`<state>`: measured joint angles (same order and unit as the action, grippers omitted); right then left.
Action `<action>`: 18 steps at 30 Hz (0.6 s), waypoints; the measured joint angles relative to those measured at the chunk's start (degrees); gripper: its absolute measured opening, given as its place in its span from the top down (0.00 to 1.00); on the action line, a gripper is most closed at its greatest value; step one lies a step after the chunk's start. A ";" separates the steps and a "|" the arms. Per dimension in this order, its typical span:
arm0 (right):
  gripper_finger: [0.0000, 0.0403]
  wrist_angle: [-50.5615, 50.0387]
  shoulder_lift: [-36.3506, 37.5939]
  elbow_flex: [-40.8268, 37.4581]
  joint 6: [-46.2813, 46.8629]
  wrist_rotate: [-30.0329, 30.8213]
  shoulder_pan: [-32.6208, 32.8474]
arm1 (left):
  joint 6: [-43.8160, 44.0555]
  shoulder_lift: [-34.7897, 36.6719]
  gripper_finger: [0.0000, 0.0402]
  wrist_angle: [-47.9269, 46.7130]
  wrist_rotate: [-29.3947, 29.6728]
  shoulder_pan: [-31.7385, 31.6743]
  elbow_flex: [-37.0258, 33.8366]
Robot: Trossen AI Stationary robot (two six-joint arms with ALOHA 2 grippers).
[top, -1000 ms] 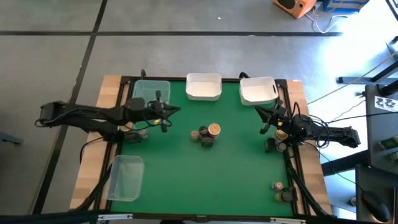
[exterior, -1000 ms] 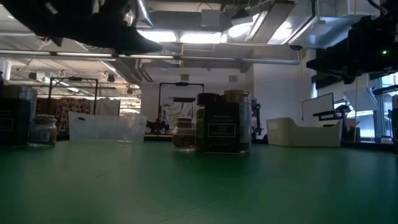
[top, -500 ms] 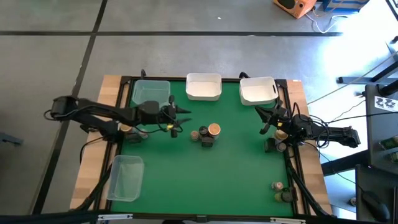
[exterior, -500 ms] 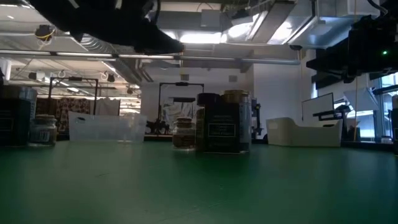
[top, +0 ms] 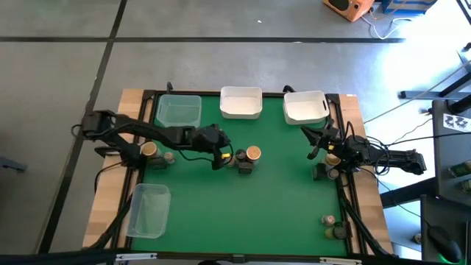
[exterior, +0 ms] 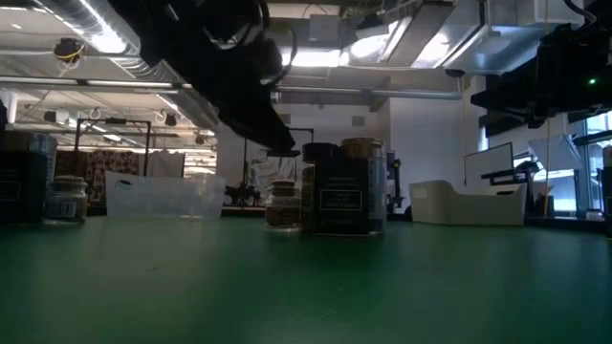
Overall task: Sort spices by type
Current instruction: Put the middle small brown seasoning bottle into the top transparent bin
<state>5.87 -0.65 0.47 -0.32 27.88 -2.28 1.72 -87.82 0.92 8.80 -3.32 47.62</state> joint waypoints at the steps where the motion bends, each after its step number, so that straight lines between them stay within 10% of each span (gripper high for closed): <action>1: 0.96 -0.11 -0.02 0.00 0.01 0.00 0.00 | 0.77 -0.56 0.31 0.09 0.00 0.15 0.00; 18: 0.96 -1.05 -0.01 0.00 0.04 -0.02 0.00 | 1.24 -7.87 0.31 2.30 -4.17 1.84 -0.17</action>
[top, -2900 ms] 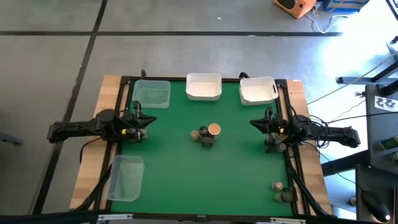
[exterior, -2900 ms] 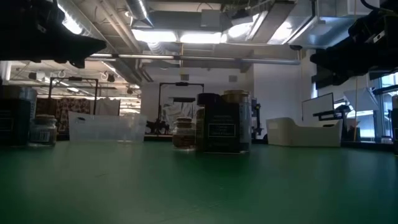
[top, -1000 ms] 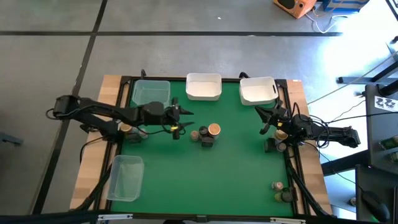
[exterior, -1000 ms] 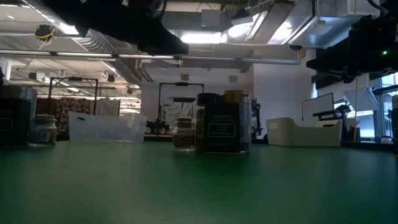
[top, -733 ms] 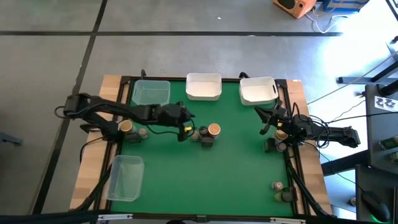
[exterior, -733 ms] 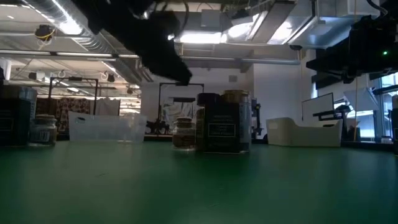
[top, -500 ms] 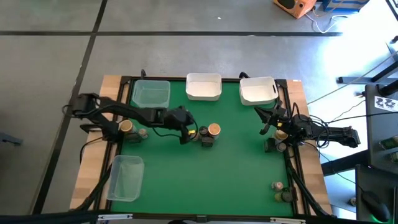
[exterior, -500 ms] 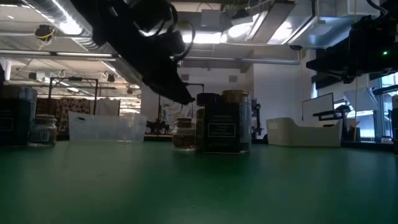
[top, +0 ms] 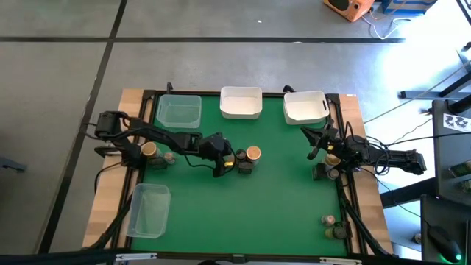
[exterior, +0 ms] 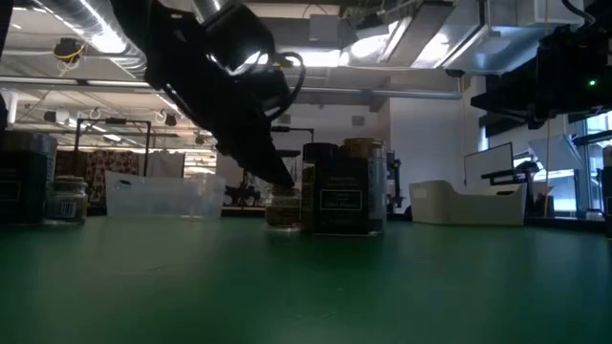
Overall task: Sort spices by type
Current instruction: Put the middle small brown seasoning bottle into the top transparent bin
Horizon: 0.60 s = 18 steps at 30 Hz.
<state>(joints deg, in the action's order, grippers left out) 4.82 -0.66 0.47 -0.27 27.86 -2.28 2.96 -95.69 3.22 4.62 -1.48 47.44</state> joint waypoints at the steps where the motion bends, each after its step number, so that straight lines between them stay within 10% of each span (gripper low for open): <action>1: 0.96 0.00 -0.01 0.00 0.00 0.00 0.00 | 0.01 -0.46 0.31 0.32 0.00 0.00 0.00; 18: 0.96 -0.09 -0.01 0.00 -0.02 0.07 0.00 | -1.77 -1.39 0.59 0.62 0.18 -0.07 -0.02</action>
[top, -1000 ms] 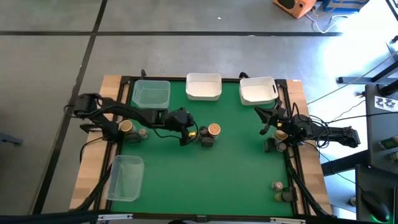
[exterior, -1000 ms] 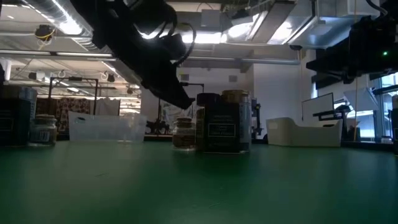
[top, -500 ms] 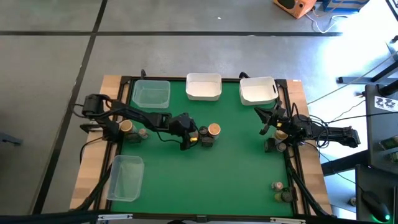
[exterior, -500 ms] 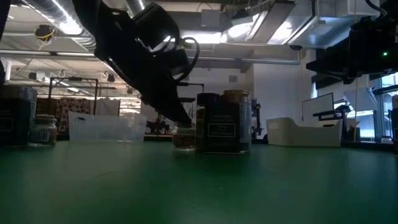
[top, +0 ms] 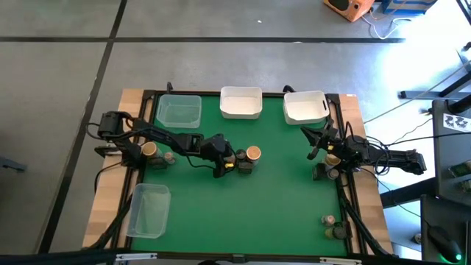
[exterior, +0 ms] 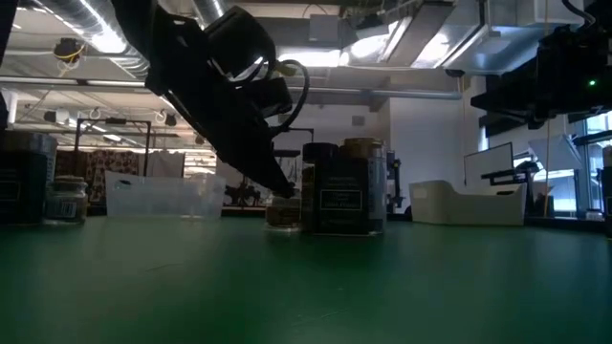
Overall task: Sort spices by type
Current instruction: Put the middle small brown seasoning bottle into the top transparent bin
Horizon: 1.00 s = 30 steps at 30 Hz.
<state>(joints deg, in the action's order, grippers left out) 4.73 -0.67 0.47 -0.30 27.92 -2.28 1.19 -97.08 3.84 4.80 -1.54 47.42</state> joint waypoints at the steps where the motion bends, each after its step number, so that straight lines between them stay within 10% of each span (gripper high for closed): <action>1: 0.96 0.00 0.00 0.00 0.00 0.00 0.00 | -0.11 0.02 0.60 0.02 0.02 0.00 0.00; 30: 0.96 0.67 0.00 -0.02 -0.13 2.08 0.04 | -3.48 32.82 0.58 -20.76 18.45 -12.72 -0.08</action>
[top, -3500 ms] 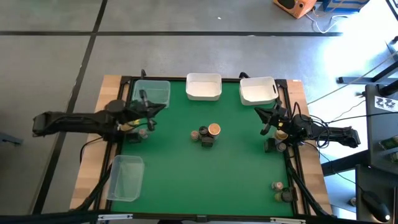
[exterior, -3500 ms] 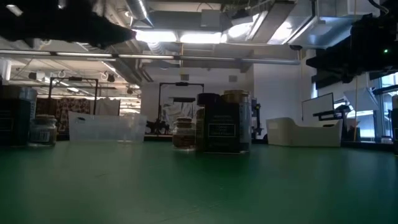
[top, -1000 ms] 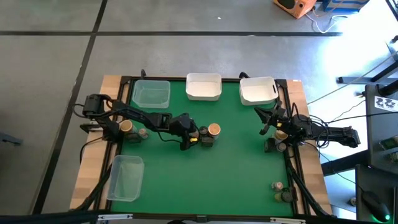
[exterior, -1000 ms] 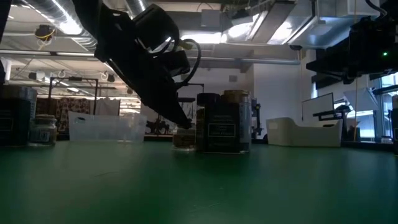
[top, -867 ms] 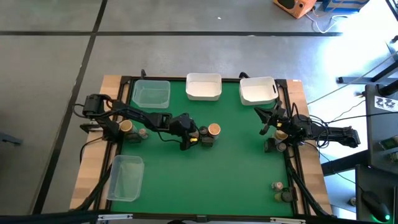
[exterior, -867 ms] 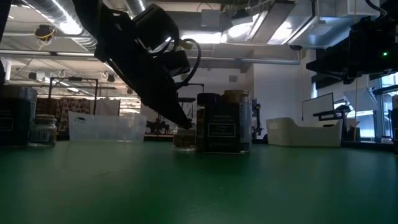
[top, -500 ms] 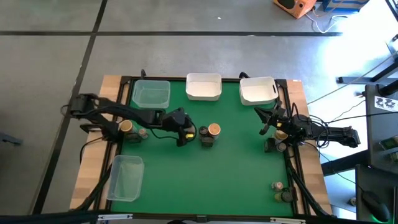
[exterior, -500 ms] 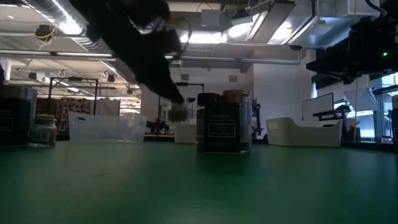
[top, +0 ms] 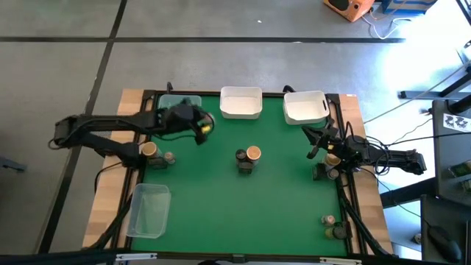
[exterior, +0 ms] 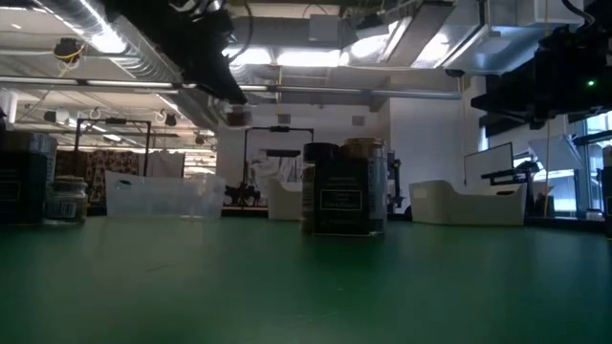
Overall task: Sort spices by type
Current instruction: Put the middle small brown seasoning bottle into the top transparent bin
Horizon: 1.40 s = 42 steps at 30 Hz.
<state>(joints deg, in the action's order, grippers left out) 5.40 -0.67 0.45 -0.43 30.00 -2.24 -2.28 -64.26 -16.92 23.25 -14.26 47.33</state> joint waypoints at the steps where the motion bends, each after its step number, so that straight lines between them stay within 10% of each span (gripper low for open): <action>1: 0.96 0.44 0.00 0.02 0.00 0.12 0.00 | 0.01 0.68 0.58 -0.40 1.12 -1.55 -0.02; 18: 0.96 0.97 0.00 0.00 -2.01 7.30 -0.04 | 8.59 -1.85 0.57 -5.84 4.98 -20.94 -3.14; 42: 0.96 0.69 0.00 0.00 -2.03 7.04 -0.04 | 19.08 -15.13 0.57 16.96 -2.11 -28.20 -13.14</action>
<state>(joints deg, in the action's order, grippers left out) 6.09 -0.67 0.45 -2.46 37.04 -2.28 16.80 -79.39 0.05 21.14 -42.46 34.20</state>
